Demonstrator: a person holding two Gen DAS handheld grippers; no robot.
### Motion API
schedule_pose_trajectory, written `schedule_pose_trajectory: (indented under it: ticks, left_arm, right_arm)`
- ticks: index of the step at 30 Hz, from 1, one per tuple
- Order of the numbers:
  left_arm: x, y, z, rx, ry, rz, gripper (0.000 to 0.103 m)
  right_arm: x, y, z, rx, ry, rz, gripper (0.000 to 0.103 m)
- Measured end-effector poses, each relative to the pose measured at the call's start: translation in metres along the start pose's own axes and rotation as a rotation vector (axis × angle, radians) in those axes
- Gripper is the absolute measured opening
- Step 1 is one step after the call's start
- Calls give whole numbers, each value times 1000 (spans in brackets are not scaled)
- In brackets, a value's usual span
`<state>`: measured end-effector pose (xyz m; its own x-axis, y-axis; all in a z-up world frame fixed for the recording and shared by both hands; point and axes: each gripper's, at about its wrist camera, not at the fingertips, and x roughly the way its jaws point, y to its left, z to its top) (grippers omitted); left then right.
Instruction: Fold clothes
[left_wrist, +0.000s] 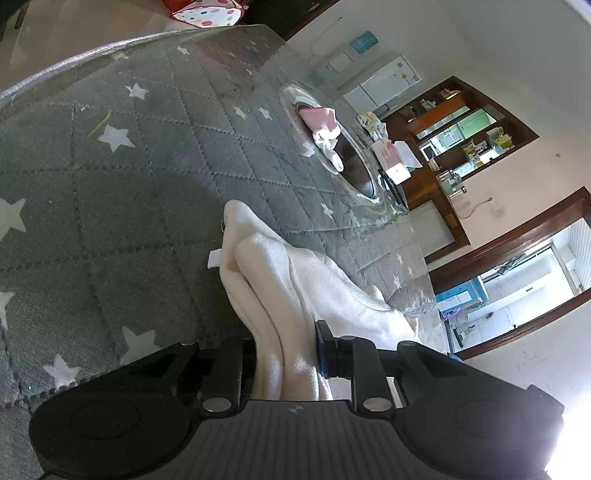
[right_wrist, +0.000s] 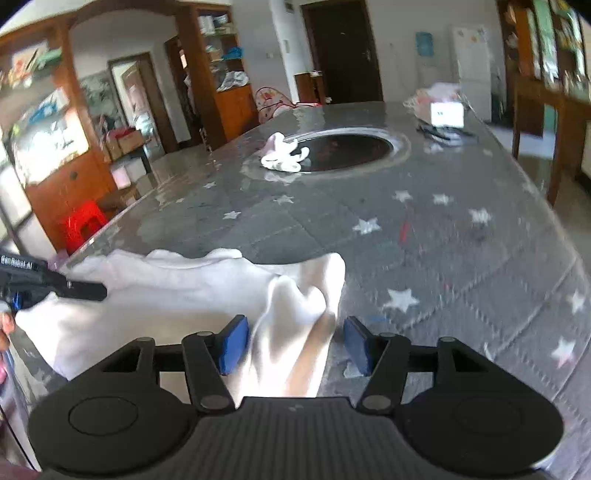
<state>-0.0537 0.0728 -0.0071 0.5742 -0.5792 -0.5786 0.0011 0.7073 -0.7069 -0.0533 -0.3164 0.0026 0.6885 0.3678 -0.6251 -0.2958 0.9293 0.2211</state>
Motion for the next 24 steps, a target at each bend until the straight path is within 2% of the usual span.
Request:
schedule_pose_trajectory:
  ticks: [3,4,6,9,13,16,19,24]
  left_arm:
    - [1,-1,0,9,3,2,23]
    - [2,-2,0,12,5,3,23]
    - [2,-2,1,13,8,3,24]
    - [2,-2,2,5,14,1,24]
    - [3,-2,4,10,21,7,24]
    - [3,-7,2,49,20,22,23]
    - [3,-13,0,85,13,45,23]
    - [1,-34,-5,198,11,124,21]
  right_arm:
    - [0,-1,-2,34,-11,25,59]
    - [0,-1,-2,40,-11,37,56]
    - [-1,-1,-3,59,-5,65,36]
    - [0,-3,-3,105,5,104,24]
    - [0,-16,-7,201,-7,134,24]
    - [0,-10,-9,183,-13,118,24]
    - [-4,-2,-9,174,-22,106,16]
    - [-20,5,-9,182,-70,95,13]
